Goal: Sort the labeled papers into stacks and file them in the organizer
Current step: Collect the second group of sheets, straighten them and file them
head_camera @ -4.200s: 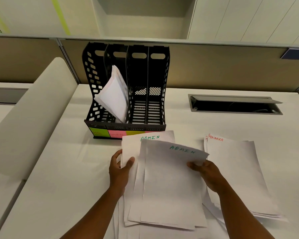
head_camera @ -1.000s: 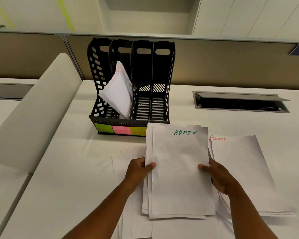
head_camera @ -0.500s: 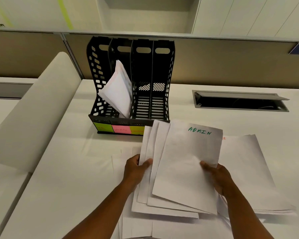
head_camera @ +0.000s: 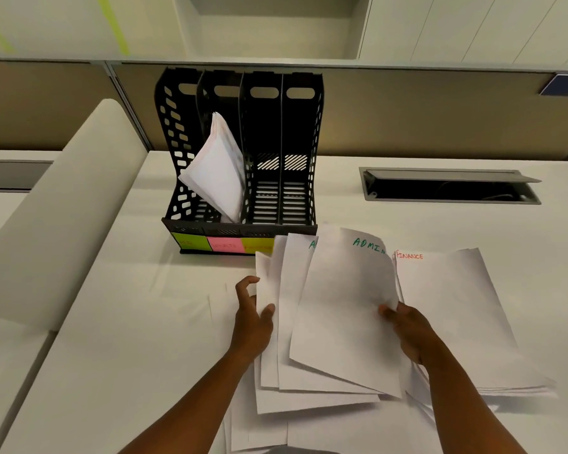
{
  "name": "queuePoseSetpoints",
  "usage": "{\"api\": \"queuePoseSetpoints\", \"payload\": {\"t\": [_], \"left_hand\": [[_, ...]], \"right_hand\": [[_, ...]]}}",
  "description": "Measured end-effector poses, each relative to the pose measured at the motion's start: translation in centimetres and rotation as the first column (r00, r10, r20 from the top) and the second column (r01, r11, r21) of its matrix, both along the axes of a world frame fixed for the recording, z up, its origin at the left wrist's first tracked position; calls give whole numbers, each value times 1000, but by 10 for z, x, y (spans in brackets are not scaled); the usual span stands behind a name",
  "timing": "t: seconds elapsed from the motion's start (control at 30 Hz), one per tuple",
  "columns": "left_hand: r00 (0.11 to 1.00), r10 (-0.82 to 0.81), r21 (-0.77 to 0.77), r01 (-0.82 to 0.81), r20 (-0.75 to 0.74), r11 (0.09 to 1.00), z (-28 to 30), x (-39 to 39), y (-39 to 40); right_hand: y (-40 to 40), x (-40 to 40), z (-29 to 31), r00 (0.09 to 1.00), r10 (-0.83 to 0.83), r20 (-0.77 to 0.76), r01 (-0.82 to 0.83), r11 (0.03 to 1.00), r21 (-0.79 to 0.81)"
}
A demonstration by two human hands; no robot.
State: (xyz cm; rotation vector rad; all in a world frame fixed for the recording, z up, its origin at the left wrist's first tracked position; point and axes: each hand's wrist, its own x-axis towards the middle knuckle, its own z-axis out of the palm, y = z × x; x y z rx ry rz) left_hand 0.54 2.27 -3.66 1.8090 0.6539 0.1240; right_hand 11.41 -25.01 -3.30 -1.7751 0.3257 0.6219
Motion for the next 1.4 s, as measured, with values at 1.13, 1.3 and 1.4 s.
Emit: {"api": "queuePoseSetpoints", "payload": {"t": [1.13, 1.3, 1.4], "left_hand": [[934, 64, -100, -106, -351, 989, -5, -5, 11], [932, 45, -73, -76, -358, 994, -5, -4, 9], [926, 63, -11, -72, -373, 997, -5, -5, 13]], "right_hand": [[-39, 19, -6, 941, 292, 169, -21, 551, -835], [-49, 20, -3, 959, 215, 186, 27, 582, -812], [-54, 22, 4, 968, 115, 225, 106, 623, -775]]}}
